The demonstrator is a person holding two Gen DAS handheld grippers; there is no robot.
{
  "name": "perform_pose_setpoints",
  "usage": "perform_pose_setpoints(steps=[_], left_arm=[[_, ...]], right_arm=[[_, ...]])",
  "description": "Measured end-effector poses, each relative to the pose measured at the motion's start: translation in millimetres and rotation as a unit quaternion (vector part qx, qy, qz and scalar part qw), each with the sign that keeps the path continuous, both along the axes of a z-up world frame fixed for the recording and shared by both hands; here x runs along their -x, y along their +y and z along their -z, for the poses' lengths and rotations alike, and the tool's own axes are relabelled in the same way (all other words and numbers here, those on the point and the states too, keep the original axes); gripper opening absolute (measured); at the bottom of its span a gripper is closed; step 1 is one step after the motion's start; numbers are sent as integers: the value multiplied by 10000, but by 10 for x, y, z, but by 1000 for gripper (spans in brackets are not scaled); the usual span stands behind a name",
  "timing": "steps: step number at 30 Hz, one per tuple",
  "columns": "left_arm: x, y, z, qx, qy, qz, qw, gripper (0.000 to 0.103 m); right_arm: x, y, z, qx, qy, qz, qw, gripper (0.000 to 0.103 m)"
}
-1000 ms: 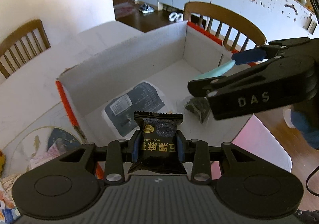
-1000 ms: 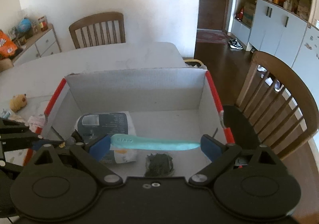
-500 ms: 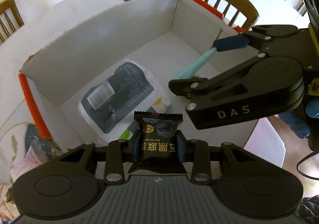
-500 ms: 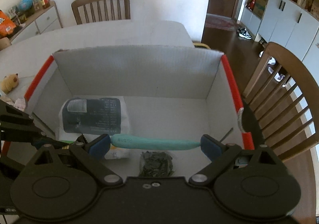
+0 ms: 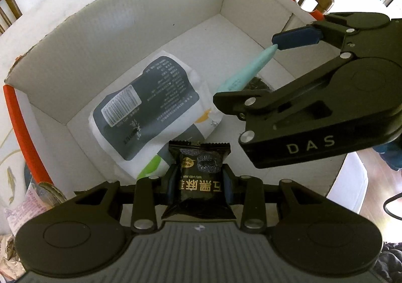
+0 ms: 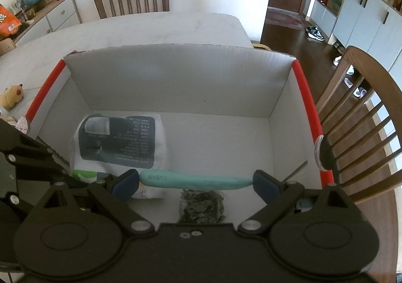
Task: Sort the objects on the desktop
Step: 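Open both tools to drop the packet and stick into the box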
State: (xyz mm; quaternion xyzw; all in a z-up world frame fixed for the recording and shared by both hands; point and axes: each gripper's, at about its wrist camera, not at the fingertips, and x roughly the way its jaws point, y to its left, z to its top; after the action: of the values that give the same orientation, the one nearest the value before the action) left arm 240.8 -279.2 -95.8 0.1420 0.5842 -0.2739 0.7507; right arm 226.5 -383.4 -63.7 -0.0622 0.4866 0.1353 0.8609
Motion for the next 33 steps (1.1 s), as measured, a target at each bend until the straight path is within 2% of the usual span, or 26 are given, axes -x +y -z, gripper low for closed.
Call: perform_pose_setpoints(steps=[6,11,16,20,26,29,33], left_arm=[[8,36,-8,-26,21,-2,10000,38],[39,106,-99,98,-84,-48,9999,50],[80,205,-216,292,-182,-145,9993,54],[164,265,-308,386,-277,-106,9988,61],[251,107,-419,517,-421,-90,9977,67],[288,57,-432,591,-532,-169,9967,80],[300,125,-464,626,-590,-367,9956,80]], right_arm=[[-4,4,7,-7,59,-2,10000,98],[11,-5,-7,-32,50,17,10000,98],[48,-16,-58,-110,7,2,9999,98],[87,-6,-130,-116,-79,-61,9999,99],[93,-33,-233,-207,-142,-14,9997,102],[147,-51,-267,-260,-180,8,9995,103],[191,-37,-297,-293,-240,25,9993,103]])
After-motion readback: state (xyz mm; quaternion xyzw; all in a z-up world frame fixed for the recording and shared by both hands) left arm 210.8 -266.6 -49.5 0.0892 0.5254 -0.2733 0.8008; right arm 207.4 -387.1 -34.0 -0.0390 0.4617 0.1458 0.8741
